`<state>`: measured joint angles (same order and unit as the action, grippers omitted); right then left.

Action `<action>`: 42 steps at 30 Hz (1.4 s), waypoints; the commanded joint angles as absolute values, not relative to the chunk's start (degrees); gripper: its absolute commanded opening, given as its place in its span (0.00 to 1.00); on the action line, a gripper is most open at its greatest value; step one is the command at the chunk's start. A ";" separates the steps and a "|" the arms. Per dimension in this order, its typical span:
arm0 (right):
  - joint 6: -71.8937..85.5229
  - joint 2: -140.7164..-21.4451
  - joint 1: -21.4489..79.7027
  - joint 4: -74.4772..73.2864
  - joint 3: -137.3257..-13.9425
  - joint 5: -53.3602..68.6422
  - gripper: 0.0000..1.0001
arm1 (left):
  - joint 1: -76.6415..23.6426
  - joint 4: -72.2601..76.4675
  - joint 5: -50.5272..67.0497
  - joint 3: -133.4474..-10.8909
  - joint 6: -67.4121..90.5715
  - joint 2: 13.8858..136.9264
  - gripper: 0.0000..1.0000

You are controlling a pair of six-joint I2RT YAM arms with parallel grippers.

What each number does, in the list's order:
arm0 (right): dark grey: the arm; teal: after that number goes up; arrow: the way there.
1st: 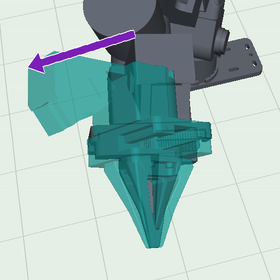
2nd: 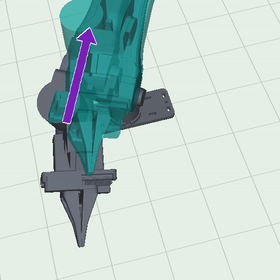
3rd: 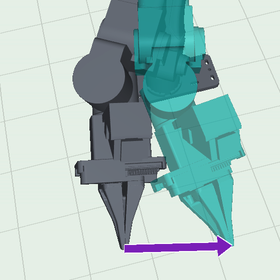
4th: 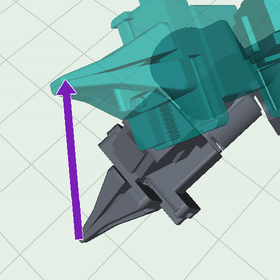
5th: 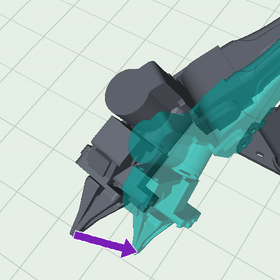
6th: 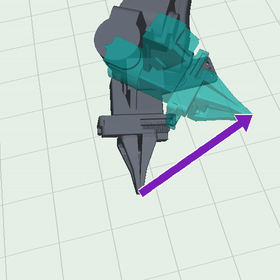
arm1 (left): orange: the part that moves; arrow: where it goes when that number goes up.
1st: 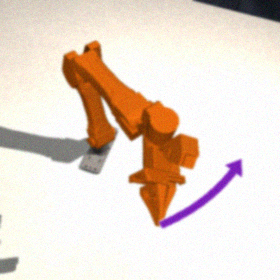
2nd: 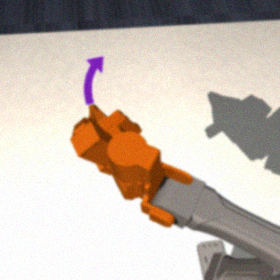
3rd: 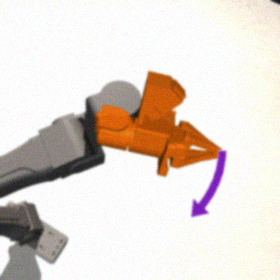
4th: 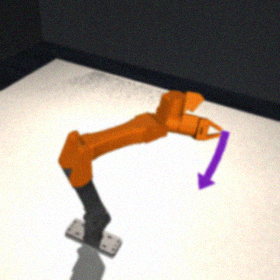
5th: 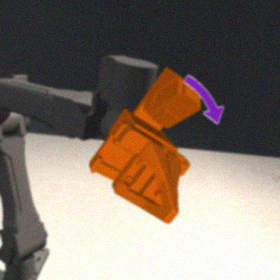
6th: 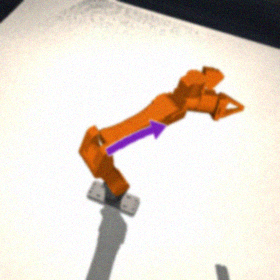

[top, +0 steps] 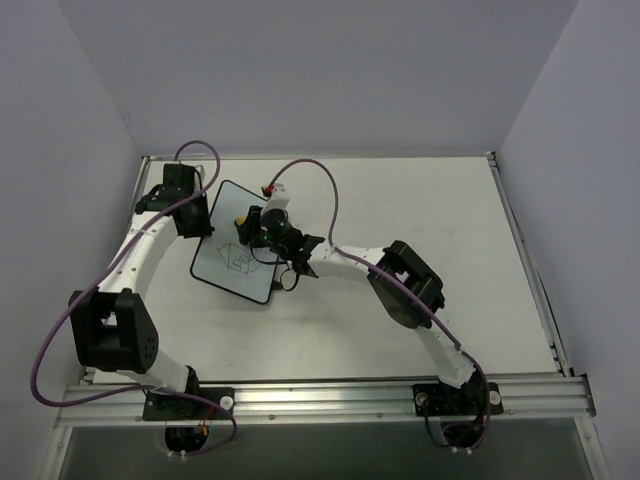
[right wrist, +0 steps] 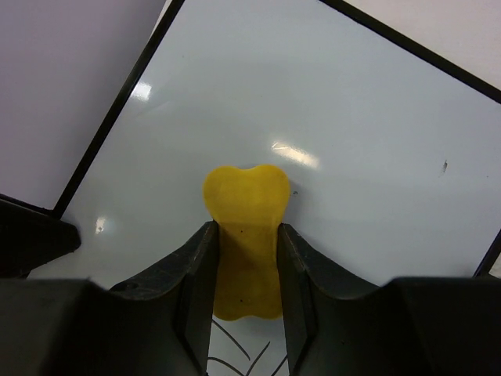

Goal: Erase the whiteboard

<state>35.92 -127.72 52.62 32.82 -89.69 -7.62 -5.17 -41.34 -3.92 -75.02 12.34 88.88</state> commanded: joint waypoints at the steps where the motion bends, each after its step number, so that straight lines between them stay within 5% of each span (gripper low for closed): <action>1: 37.35 -129.11 54.06 31.46 -88.51 -5.10 0.00 | -6.33 -44.03 -5.89 -72.33 12.39 91.32 0.02; 17: 40.78 -130.61 40.87 31.81 -81.04 -0.88 0.00 | -6.77 -44.03 -6.77 -72.33 12.39 91.32 0.02; 42: 38.06 -131.40 55.55 26.19 -93.35 -3.42 0.00 | -7.47 -44.03 -7.47 -72.25 12.39 90.79 0.02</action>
<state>37.43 -130.34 53.25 30.76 -95.68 -7.14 -6.37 -40.91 -7.07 -74.59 12.34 88.55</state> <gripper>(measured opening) 0.286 0.273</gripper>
